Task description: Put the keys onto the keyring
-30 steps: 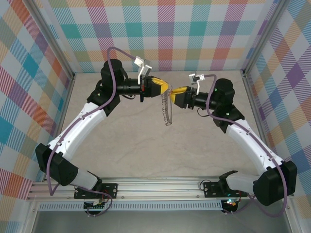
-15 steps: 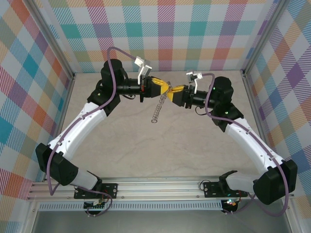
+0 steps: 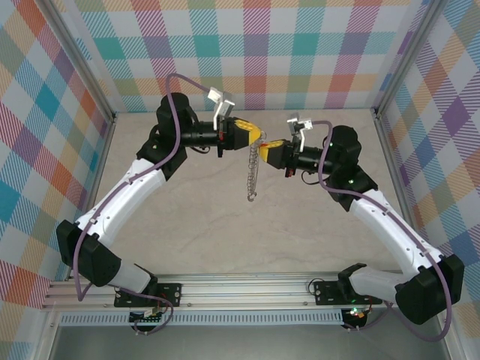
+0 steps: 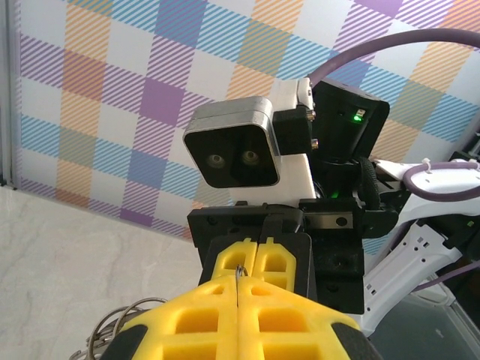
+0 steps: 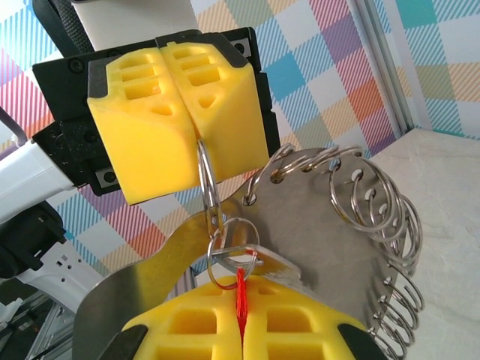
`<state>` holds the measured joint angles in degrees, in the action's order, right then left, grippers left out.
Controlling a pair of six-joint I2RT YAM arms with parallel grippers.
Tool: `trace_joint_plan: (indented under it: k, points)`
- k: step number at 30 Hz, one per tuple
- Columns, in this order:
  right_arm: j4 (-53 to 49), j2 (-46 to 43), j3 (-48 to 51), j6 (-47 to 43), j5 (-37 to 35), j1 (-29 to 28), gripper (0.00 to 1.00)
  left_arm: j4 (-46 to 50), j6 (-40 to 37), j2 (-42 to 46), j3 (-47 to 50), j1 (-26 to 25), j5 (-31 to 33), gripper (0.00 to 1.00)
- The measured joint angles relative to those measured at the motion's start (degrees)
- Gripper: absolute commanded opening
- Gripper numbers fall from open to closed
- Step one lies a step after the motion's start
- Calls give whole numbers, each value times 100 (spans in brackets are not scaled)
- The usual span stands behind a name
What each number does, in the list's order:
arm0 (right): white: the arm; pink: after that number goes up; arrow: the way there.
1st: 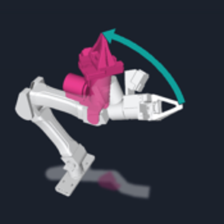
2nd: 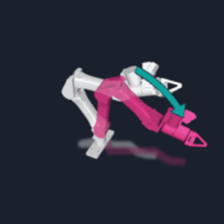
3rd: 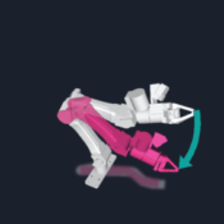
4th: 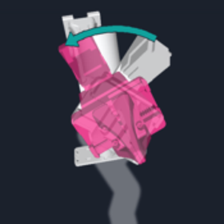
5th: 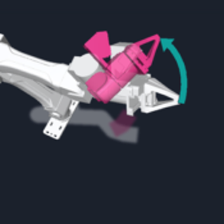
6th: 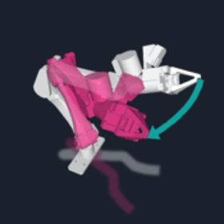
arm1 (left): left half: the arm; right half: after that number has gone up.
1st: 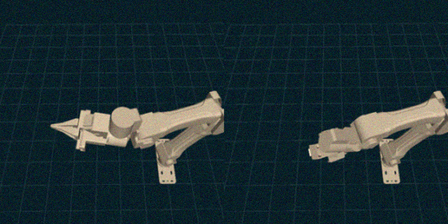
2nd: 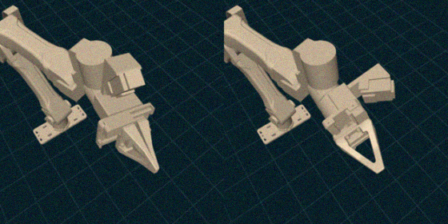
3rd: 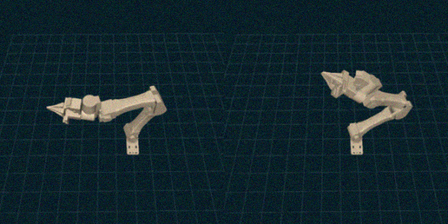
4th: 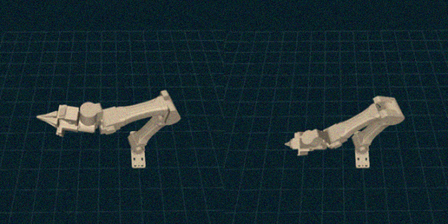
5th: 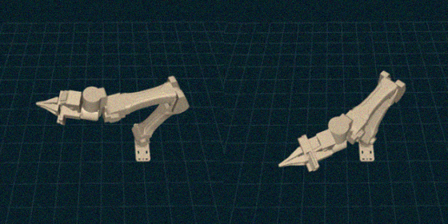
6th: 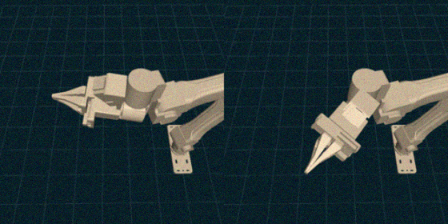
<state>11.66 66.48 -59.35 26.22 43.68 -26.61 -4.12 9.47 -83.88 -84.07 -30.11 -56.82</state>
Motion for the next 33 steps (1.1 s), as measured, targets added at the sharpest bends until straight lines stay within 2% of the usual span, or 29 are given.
trace_joint_plan:
  k: [23, 25, 26, 28, 29, 33]
  points:
    - [188, 522, -286, 162, -387, -516, 0, -1132, 686, 411, 981, -4, 664, 0]
    - [98, 505, -280, 160, -472, -516, 5, -1200, 734, 461, 1069, -4, 767, 0]
    - [55, 472, -249, 153, -544, -516, 11, -1246, 763, 492, 1126, -4, 833, 0]
    - [-68, 348, -153, 136, -691, -516, 33, -1294, 791, 555, 1244, -4, 920, 0]
    - [-140, 260, -90, 127, -765, -516, 40, -1309, 811, 581, 1292, -4, 962, 0]
    - [-363, -197, 140, 92, -1067, -514, 47, -1429, 903, 651, 1438, -4, 1106, 0]
